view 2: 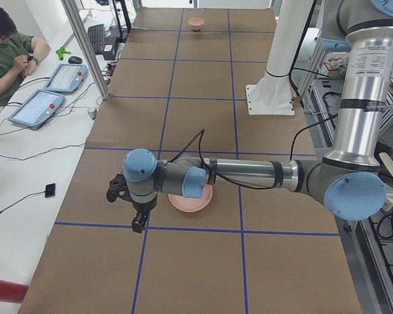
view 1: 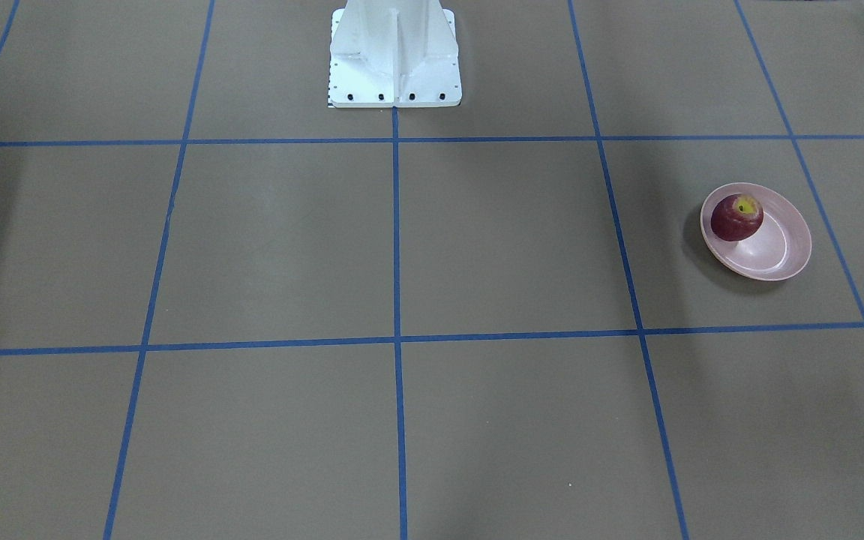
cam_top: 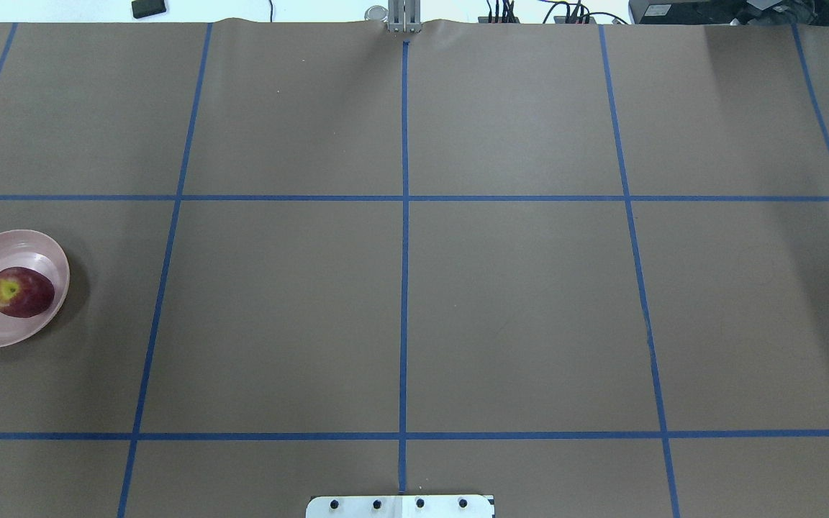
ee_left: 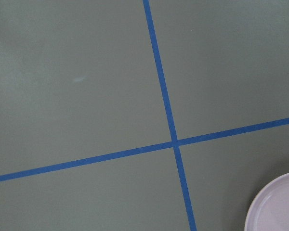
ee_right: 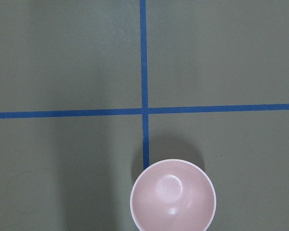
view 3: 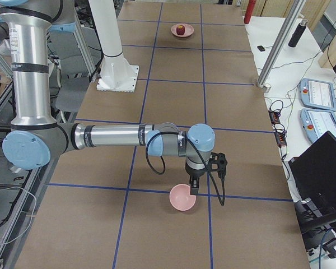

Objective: Move apple from plate to bowl

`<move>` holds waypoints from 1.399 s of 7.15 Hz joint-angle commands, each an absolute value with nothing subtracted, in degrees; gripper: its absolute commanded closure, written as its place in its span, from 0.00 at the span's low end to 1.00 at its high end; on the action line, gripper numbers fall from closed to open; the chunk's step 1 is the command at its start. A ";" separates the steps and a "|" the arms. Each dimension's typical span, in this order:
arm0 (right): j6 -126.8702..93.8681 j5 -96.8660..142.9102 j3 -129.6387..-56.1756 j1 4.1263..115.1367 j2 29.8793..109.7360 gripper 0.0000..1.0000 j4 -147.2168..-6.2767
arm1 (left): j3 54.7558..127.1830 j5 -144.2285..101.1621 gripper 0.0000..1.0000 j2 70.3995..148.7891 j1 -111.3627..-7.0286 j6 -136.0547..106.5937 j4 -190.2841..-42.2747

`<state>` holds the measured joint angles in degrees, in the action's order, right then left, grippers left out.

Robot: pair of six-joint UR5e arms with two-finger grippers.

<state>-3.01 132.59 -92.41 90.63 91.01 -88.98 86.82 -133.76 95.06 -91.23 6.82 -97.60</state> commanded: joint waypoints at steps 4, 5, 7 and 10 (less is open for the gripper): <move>2.27 137.53 -77.45 90.53 91.68 0.00 -74.44 | 86.49 -133.77 0.02 94.31 -91.14 6.94 -99.93; 2.29 137.81 -76.47 90.09 91.50 0.00 -74.44 | 86.48 -133.77 0.02 94.31 -91.14 6.86 -99.93; 2.20 137.90 -74.89 87.90 91.14 0.00 -74.44 | 86.57 -133.77 0.02 94.39 -91.14 6.86 -99.93; 2.20 138.60 -71.12 85.00 89.92 0.00 -74.36 | 86.31 -133.77 0.02 94.31 -90.62 6.77 -101.34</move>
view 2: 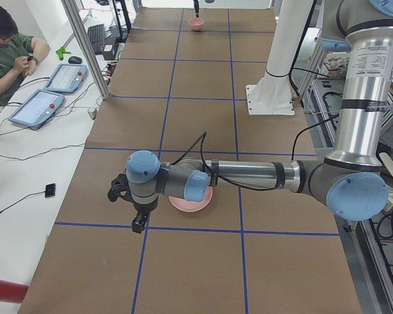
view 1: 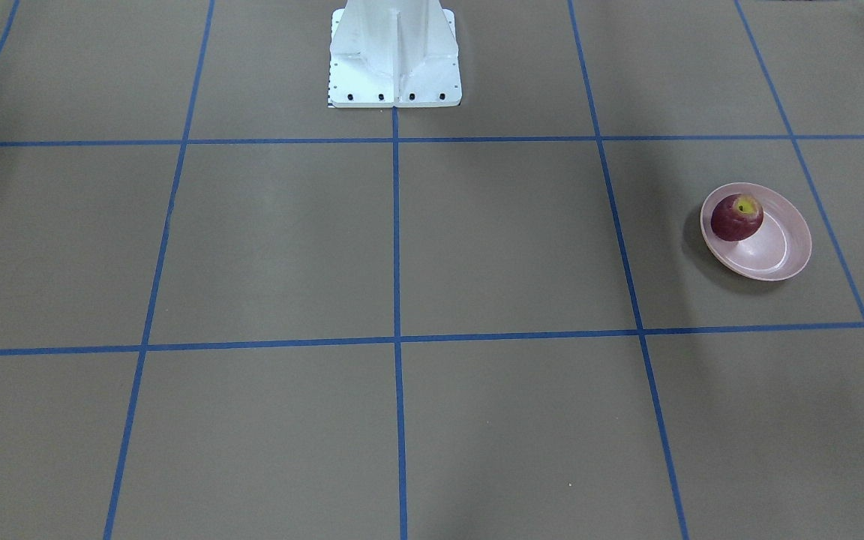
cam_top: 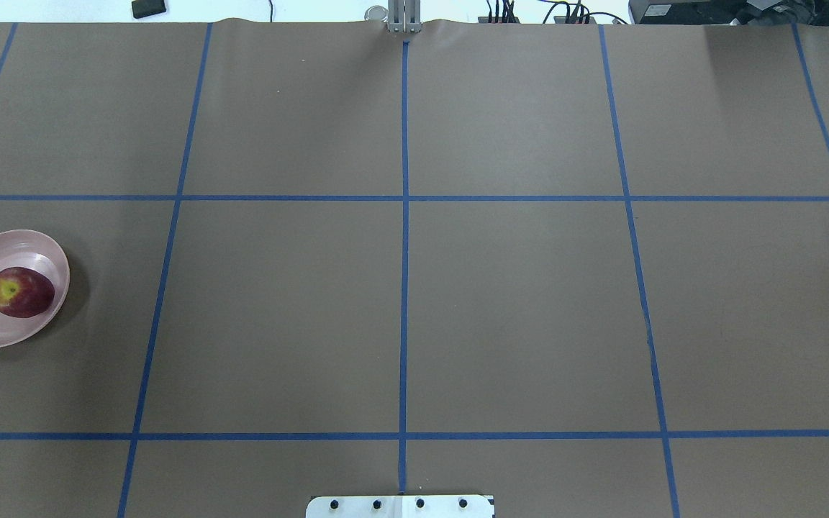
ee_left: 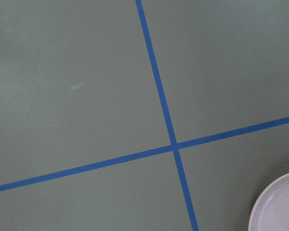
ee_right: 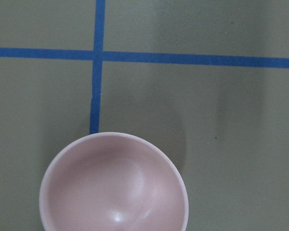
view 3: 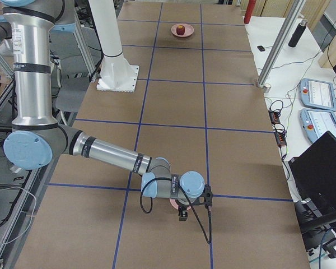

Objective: Move apple from plate to bowl

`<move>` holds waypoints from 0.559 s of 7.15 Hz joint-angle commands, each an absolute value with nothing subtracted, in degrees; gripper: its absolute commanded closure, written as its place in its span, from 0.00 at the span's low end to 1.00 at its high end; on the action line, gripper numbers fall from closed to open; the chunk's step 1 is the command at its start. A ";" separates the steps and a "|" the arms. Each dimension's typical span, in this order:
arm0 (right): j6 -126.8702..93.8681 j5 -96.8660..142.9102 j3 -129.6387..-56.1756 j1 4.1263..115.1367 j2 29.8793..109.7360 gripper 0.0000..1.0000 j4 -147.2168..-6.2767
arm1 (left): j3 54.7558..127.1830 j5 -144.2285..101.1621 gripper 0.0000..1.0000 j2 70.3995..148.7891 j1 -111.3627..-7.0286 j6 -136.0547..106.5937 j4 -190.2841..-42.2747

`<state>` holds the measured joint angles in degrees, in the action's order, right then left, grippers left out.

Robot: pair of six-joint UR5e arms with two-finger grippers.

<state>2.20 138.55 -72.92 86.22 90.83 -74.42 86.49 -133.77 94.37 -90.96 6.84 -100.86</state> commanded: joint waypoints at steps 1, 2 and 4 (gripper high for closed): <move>2.28 138.43 -67.36 84.12 87.21 0.00 -74.36 | 86.31 -133.77 0.02 94.39 -90.53 6.77 -101.42; 2.29 138.25 -65.67 83.94 86.14 0.00 -74.36 | 86.31 -133.77 0.02 94.39 -90.53 6.77 -101.43; 2.11 138.69 -65.66 83.94 86.22 0.36 -74.35 | 86.31 -133.77 0.02 94.39 -90.53 6.77 -101.77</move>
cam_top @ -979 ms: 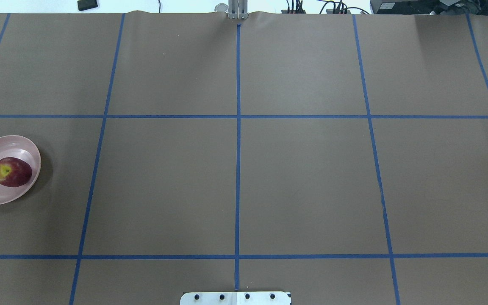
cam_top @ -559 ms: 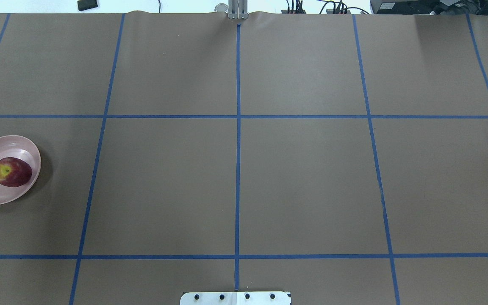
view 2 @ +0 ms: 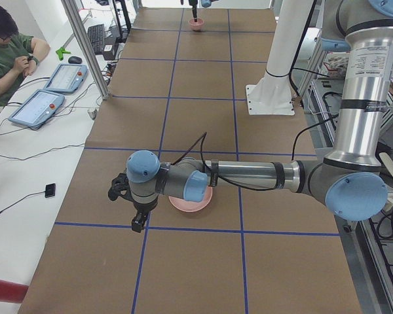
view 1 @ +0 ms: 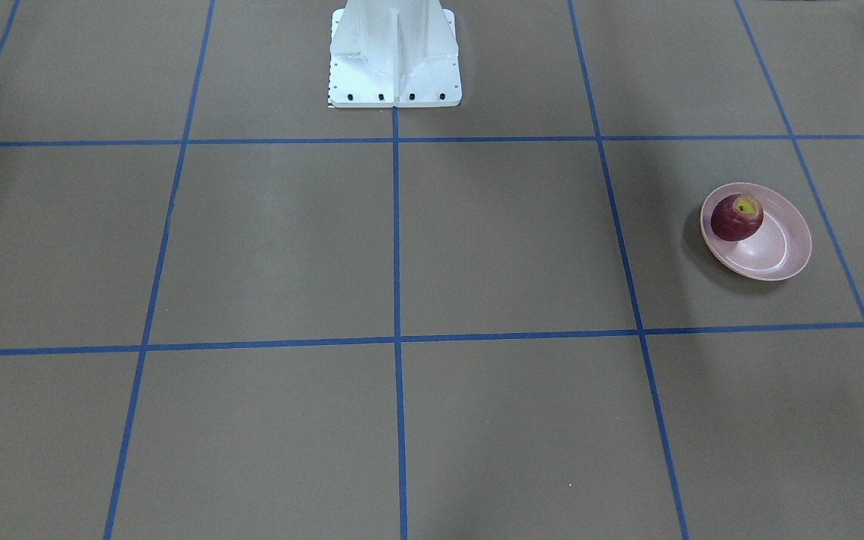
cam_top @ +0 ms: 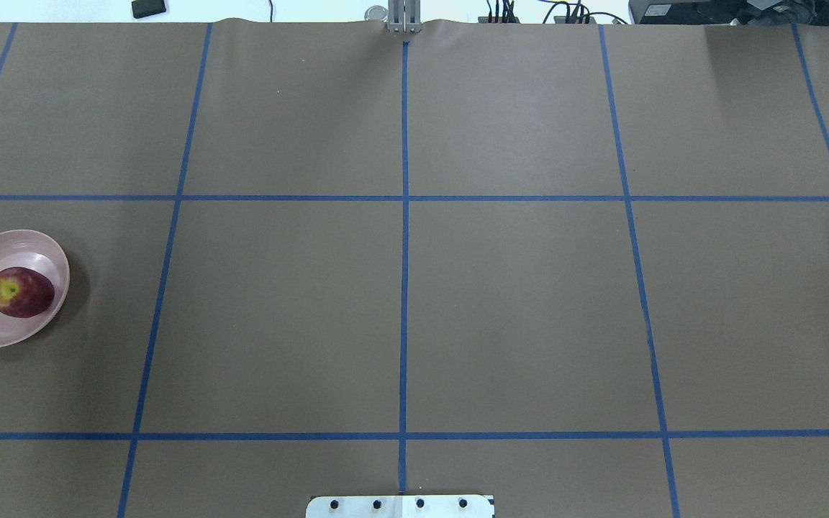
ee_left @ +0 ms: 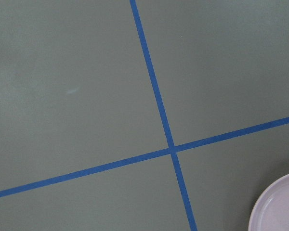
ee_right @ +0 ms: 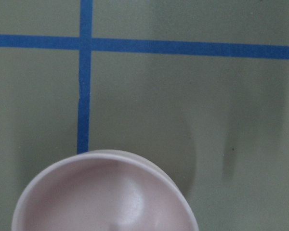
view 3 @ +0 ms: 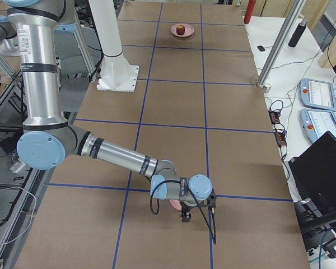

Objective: Move apple from plate to bowl

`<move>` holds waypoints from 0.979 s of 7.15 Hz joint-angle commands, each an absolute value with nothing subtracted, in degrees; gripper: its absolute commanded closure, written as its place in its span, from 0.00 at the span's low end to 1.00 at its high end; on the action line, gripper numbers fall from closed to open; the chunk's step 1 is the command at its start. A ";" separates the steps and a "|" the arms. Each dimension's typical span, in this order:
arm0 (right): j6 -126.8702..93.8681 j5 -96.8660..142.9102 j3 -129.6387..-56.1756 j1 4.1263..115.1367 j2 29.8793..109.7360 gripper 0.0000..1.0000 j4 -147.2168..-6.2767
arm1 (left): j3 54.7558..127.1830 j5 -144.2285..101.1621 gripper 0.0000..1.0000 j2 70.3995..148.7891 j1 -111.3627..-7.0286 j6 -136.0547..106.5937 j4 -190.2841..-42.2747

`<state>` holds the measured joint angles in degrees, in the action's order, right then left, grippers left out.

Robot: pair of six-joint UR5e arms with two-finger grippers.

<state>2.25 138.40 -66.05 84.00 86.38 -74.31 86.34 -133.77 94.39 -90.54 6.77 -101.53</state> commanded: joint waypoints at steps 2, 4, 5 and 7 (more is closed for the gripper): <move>3.94 138.78 -66.53 83.94 86.84 1.00 -74.09 | 86.31 -133.77 0.02 94.39 -90.53 6.77 -102.13; 4.40 138.95 -67.32 83.94 86.23 1.00 -72.77 | 86.48 -133.77 0.02 94.39 -90.53 6.86 -102.22; 4.05 139.91 -68.72 84.02 86.13 1.00 -73.12 | 86.66 -133.77 0.02 94.31 -90.53 6.86 -102.22; 1.08 147.19 -69.78 86.03 83.16 1.00 -73.48 | 87.18 -133.77 0.02 94.57 -90.53 6.68 -102.83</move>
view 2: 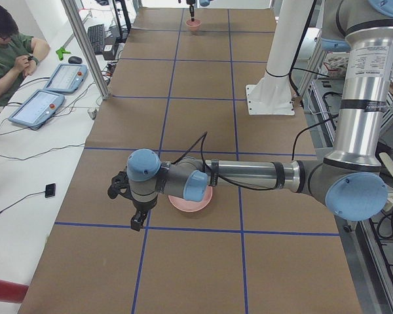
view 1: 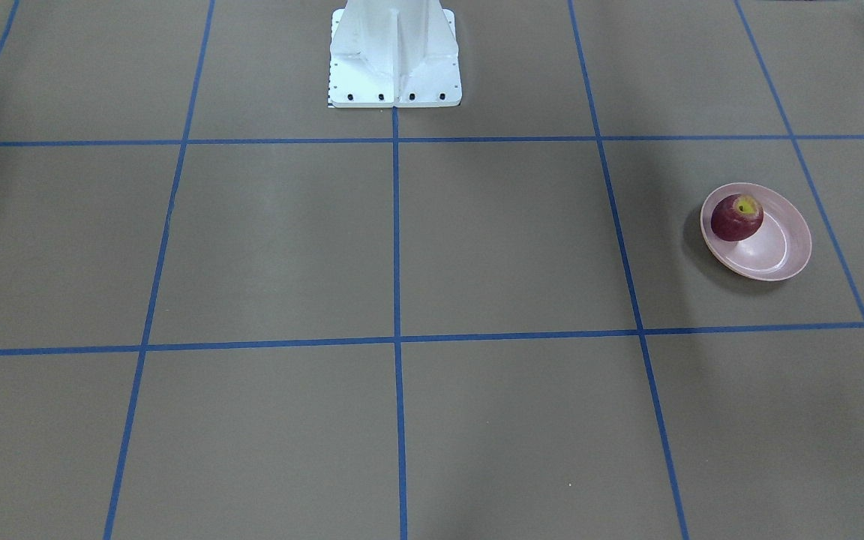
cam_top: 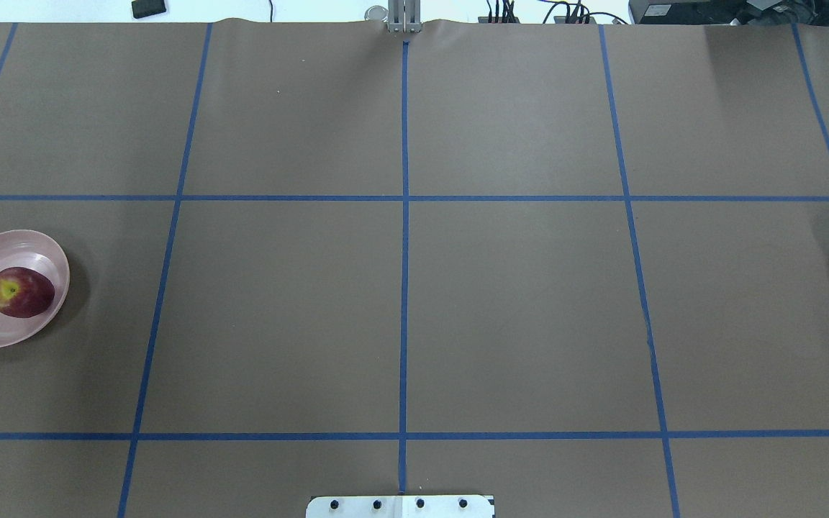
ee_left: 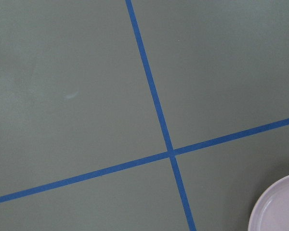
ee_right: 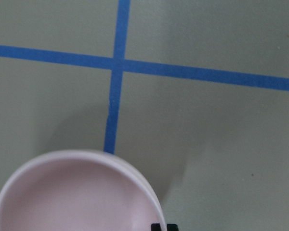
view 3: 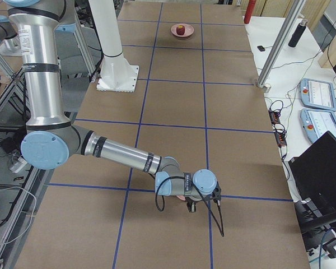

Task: Move apple from plate to bowl
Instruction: 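Grasp the small pink bowl with the right gripper and carry it toward the table center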

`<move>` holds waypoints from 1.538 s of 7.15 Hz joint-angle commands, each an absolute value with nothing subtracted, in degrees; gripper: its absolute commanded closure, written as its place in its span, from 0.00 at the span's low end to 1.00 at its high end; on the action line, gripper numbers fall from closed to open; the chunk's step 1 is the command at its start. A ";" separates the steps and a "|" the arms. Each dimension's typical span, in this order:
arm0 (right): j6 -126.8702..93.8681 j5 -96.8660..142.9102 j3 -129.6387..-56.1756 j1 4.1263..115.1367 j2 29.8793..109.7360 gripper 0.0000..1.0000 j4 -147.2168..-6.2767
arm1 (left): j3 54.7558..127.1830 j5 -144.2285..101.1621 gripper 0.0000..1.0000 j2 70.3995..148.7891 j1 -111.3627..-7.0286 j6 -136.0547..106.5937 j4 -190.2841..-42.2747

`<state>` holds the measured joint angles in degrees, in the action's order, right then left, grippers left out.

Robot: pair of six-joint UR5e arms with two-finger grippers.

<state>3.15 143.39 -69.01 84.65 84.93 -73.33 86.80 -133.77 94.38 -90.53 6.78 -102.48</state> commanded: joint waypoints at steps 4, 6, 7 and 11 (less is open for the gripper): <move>-23.20 146.26 -76.71 77.30 66.94 1.00 -72.87 | 84.66 -133.24 0.02 96.67 -89.04 -4.15 -106.08; -42.27 136.63 -80.59 65.19 58.05 1.00 -73.21 | 82.98 -133.24 0.02 96.42 -88.86 -4.66 -107.83; -49.50 134.58 -80.68 60.78 53.92 1.00 -73.47 | 79.49 -133.33 0.02 95.98 -88.86 -4.75 -113.24; -65.73 128.28 -82.00 42.68 49.30 1.00 -73.48 | 74.71 -137.08 0.02 97.12 -88.86 -11.14 -120.85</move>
